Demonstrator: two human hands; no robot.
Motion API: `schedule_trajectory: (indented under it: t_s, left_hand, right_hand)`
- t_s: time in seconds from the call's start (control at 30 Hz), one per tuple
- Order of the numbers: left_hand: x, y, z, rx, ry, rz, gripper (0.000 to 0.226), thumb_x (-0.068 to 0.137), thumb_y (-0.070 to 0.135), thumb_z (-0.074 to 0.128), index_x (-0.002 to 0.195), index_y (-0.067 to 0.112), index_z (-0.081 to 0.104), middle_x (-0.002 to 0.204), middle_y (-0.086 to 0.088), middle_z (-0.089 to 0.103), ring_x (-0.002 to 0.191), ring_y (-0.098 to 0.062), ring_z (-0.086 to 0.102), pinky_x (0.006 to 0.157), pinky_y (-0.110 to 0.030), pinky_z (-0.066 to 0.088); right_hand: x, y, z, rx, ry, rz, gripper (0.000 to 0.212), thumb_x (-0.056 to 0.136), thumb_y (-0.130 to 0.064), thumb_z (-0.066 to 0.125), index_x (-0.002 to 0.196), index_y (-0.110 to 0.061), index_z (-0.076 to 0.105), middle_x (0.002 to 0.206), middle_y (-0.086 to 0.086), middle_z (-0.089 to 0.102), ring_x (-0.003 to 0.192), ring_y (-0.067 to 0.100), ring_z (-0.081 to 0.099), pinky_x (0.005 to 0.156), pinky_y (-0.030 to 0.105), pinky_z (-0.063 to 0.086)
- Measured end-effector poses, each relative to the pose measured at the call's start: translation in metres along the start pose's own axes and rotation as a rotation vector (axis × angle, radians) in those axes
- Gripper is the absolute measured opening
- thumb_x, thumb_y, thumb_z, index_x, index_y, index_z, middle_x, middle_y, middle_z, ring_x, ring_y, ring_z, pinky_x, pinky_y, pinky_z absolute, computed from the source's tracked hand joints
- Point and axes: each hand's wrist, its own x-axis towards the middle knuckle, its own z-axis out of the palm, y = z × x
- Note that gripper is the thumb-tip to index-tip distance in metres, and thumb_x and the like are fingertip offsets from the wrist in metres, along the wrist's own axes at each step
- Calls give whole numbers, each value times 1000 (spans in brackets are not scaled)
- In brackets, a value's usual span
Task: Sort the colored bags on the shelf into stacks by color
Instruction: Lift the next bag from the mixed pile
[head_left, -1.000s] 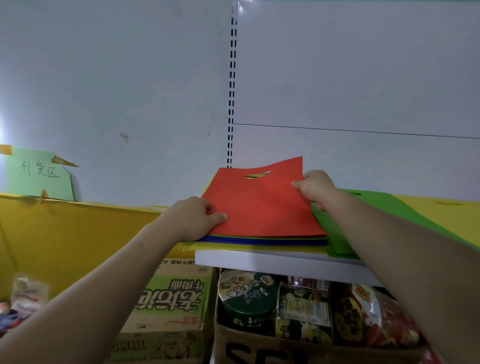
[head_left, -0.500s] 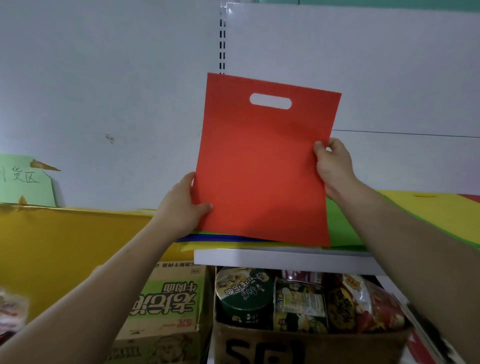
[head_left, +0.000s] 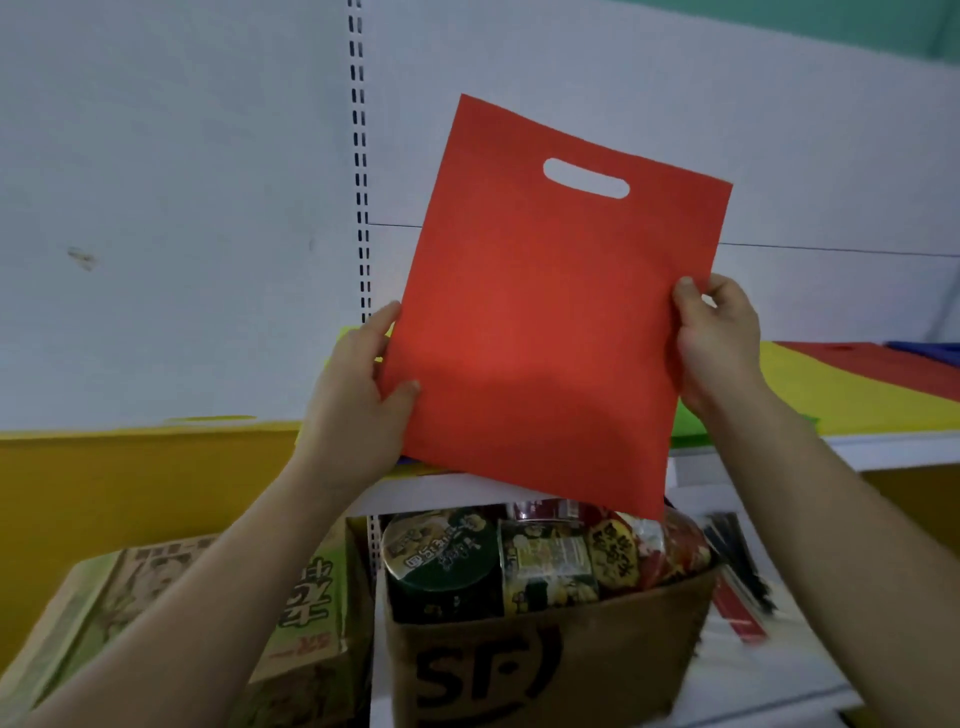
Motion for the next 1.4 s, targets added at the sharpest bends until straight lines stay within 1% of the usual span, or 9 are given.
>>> schedule_trajectory:
  t_s: [0.17, 0.33, 0.43, 0.57, 0.8, 0.93, 1.03, 1.2, 1.4]
  left_hand:
    - [-6, 10, 34, -61, -68, 28, 66, 89, 7, 56, 144, 34, 31, 121, 8, 42, 117, -18, 48, 92, -49, 47]
    - [-18, 31, 74, -102, -114, 65, 65, 90, 6, 56, 144, 32, 32, 122, 8, 41, 112, -14, 44, 92, -39, 43]
    - [-24, 47, 103, -137, -154, 70, 64, 89, 6, 56, 143, 31, 32, 123, 5, 44, 116, -19, 47, 94, -46, 45]
    - [-34, 75, 152, -215, -199, 81, 67, 86, 4, 57, 142, 31, 33, 127, -4, 49, 115, -26, 52, 93, -53, 46]
    - [-66, 151, 253, -272, -255, 157, 66, 85, -2, 56, 142, 23, 36, 126, -2, 51, 114, -23, 52, 96, -51, 45]
    - [-84, 185, 316, -310, -306, 164, 67, 82, 6, 58, 143, 22, 35, 122, -2, 50, 112, -24, 53, 96, -50, 44]
    - [-99, 210, 358, -334, -355, 146, 68, 79, 14, 55, 143, 24, 34, 120, -5, 50, 110, -26, 54, 94, -50, 45]
    - [-112, 242, 422, -418, -442, 133, 67, 84, -2, 56, 143, 23, 35, 125, -3, 48, 115, -25, 53, 98, -51, 43]
    - [-109, 269, 496, -488, -583, 101, 67, 86, 1, 56, 144, 22, 33, 136, -7, 46, 121, -21, 51, 102, -48, 42]
  right_hand:
    - [-5, -5, -49, -130, 126, -58, 10, 92, -25, 56, 83, -24, 57, 74, -6, 62, 65, 8, 55, 68, 28, 45]
    - [-7, -18, -100, -184, 195, -90, 7, 95, -22, 54, 88, -23, 55, 71, -10, 58, 59, -2, 52, 61, 18, 44]
    - [-5, -27, -138, -225, 241, -112, 7, 96, -23, 53, 98, -17, 56, 73, -11, 57, 62, -2, 52, 59, 12, 44]
    - [6, -36, -199, -269, 284, -126, 7, 96, -23, 53, 97, -17, 56, 72, -9, 54, 53, -7, 48, 53, 8, 40]
    - [31, -49, -328, -278, 311, -36, 6, 91, -26, 61, 87, -23, 58, 78, -9, 61, 66, 4, 56, 64, 21, 47]
    - [40, -49, -401, -279, 340, 16, 3, 89, -20, 63, 91, -20, 61, 97, 4, 69, 84, 17, 65, 81, 36, 54]
    - [46, -55, -446, -327, 411, -9, 5, 89, -21, 62, 85, -20, 60, 92, 3, 67, 79, 15, 63, 76, 33, 54]
    - [60, -56, -512, -379, 468, 14, 5, 89, -23, 61, 85, -21, 58, 88, 1, 64, 78, 16, 61, 76, 35, 53]
    - [82, -46, -572, -419, 564, 32, 4, 90, -22, 60, 87, -22, 58, 91, 2, 65, 80, 17, 62, 78, 36, 53]
